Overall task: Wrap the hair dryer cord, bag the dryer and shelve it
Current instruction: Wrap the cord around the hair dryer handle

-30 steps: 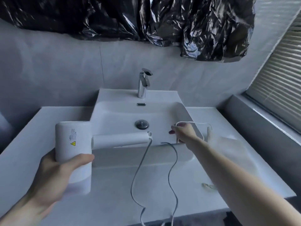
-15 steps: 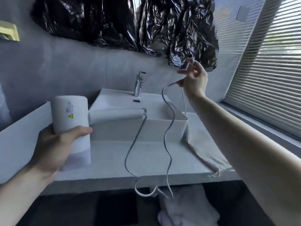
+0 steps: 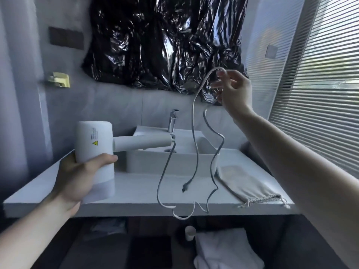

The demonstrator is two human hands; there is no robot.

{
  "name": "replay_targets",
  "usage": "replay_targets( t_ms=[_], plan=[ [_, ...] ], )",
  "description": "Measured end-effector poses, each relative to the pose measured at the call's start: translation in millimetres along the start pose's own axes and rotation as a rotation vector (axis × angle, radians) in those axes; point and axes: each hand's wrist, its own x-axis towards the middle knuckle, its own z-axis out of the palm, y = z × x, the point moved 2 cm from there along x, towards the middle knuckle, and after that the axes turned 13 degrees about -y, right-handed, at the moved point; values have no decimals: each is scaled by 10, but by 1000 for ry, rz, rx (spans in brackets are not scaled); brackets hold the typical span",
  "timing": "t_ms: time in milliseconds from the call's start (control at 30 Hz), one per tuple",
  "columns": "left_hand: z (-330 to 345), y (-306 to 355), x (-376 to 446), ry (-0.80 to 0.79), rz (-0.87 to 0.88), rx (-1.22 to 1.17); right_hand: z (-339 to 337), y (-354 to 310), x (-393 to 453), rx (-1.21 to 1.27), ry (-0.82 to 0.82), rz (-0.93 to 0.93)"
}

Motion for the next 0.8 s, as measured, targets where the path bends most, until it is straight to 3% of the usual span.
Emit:
replay_targets(
  t_ms=[167,433,633,700,800],
  plan=[
    [-66,134,-328,-7,43,-13,18,81,-990,-106,-170,76],
    [-17,76,-914,-98,26,41,354,713,-2610,-4,-589,422],
    [-47,-26,-1289,-144,-9,54,438,909,-3291,-85,-797,562],
    [-52,-36,-1419,-169,-24,66,447,856,-3402,-76,-827,559],
    [-56,-34,-1578,-208,-27,80,447,792,-3481,-99,-713,454]
  ],
)
